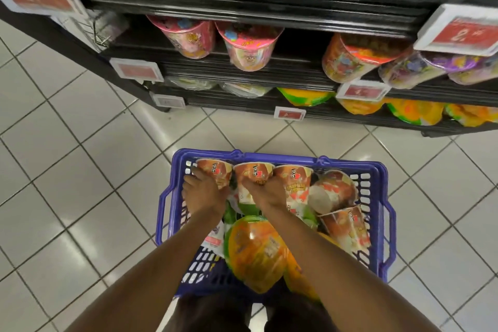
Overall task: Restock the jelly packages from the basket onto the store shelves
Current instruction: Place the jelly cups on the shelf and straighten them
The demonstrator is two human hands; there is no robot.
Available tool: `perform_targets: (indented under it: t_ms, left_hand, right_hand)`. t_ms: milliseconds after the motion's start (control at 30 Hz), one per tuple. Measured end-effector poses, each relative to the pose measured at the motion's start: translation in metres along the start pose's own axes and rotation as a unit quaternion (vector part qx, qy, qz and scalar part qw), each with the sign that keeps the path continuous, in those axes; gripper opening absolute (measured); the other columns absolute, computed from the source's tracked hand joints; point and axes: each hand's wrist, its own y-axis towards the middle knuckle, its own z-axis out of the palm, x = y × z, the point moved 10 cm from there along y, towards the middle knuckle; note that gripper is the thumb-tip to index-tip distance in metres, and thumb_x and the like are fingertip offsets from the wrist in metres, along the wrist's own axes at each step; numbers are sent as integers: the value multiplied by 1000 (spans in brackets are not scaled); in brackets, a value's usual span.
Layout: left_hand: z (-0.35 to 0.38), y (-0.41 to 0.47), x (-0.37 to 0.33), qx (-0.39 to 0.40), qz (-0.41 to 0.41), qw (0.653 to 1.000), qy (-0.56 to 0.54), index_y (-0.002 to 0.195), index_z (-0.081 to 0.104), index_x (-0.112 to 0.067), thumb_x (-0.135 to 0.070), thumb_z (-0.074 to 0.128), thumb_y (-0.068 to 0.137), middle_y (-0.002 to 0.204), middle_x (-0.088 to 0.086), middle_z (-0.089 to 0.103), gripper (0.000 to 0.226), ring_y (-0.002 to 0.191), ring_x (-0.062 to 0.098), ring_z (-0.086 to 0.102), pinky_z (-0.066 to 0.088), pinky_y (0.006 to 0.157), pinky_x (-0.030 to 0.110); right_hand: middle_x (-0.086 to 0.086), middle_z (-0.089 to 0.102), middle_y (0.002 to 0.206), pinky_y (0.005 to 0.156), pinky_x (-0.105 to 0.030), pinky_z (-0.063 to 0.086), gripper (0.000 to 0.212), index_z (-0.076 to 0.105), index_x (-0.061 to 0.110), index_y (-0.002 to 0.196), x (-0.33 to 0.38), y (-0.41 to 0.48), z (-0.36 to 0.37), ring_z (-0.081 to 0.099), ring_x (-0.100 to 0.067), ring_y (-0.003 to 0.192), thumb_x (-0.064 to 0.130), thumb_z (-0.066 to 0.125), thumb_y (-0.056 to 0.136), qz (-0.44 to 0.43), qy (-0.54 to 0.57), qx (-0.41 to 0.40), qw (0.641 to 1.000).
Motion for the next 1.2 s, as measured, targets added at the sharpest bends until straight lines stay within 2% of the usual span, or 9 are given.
perform_targets:
  t_ms: [200, 333, 433, 533, 667, 733, 900, 1067, 1200]
  left_hand:
    - [0, -5, 2, 3, -15, 1000, 15, 138, 31, -1, -63, 76, 61, 137, 22, 42, 109, 128, 38, 42, 36, 111, 47]
    - [-11, -30, 12, 80, -25, 988, -128, 141, 30, -3, -51, 82, 66, 139, 22, 39, 103, 131, 39, 38, 35, 111, 49]
    - [-33, -65, 12, 137, -9, 953, -270, 127, 52, -7, -30, 84, 70, 120, 13, 63, 69, 107, 28, 63, 54, 93, 44]
    - [-74, -108, 8, 130, -9, 920, -371, 119, 57, -10, -16, 83, 73, 105, 9, 71, 54, 92, 24, 70, 59, 81, 39]
    - [-142, -169, -5, 107, 14, 889, -444, 100, 61, -22, -10, 81, 75, 85, -6, 76, 34, 81, 13, 73, 59, 74, 40]
    - [-182, -200, -15, 98, 23, 880, -465, 108, 55, -18, -14, 81, 76, 92, -4, 74, 42, 85, 13, 72, 59, 76, 41]
    - [-311, -286, -35, 18, 72, 854, -515, 112, 47, -26, -20, 82, 76, 97, -4, 67, 50, 70, -2, 69, 50, 50, 13]
    - [-448, -371, -51, -55, 117, 793, -595, 106, 50, -33, -22, 80, 78, 102, -7, 65, 42, 90, 6, 65, 47, 69, 24]
    - [-569, -431, -73, -84, 196, 721, -659, 109, 53, -32, -17, 82, 77, 107, -2, 67, 46, 91, 11, 65, 48, 77, 32]
  right_hand:
    - [-4, 69, 121, 94, -30, 49, 75, 61, 16, 125, 0, -5, -19, 65, -26, 113, 55, 84, 65, -15, 22, -24, 999]
    - [-2, 73, 115, 103, -39, 49, 55, 64, 16, 118, -12, -40, -48, 67, -19, 109, 32, 88, 70, -11, 154, 11, 988]
    - [9, 76, 95, 83, -27, 58, 37, 65, 25, 97, -18, -77, -75, 70, -9, 93, 33, 88, 70, 0, 206, 23, 978]
    - [25, 71, 69, 54, -5, 48, 37, 59, 27, 94, -14, -120, -104, 67, 10, 75, 34, 87, 71, -3, 267, 24, 963]
    - [9, 72, 106, 94, -40, 54, 97, 57, 23, 122, 16, -194, -147, 67, -12, 100, 65, 89, 40, -16, 299, 20, 954]
    - [3, 74, 108, 98, -49, 52, 110, 59, 24, 124, 38, -235, -173, 69, -21, 103, 70, 88, 28, -31, 325, 20, 945]
    - [6, 77, 96, 91, -47, 56, 83, 67, 27, 108, 114, -356, -254, 72, -18, 95, 71, 85, 40, -123, 325, 21, 938]
    - [10, 68, 121, 82, -27, 53, 85, 59, 29, 128, 194, -491, -340, 65, -9, 107, 68, 76, 54, -253, 318, 15, 914]
    - [20, 59, 114, 72, -22, 47, 75, 46, 39, 129, 261, -587, -408, 60, -7, 98, 59, 75, 62, -360, 325, -6, 875]
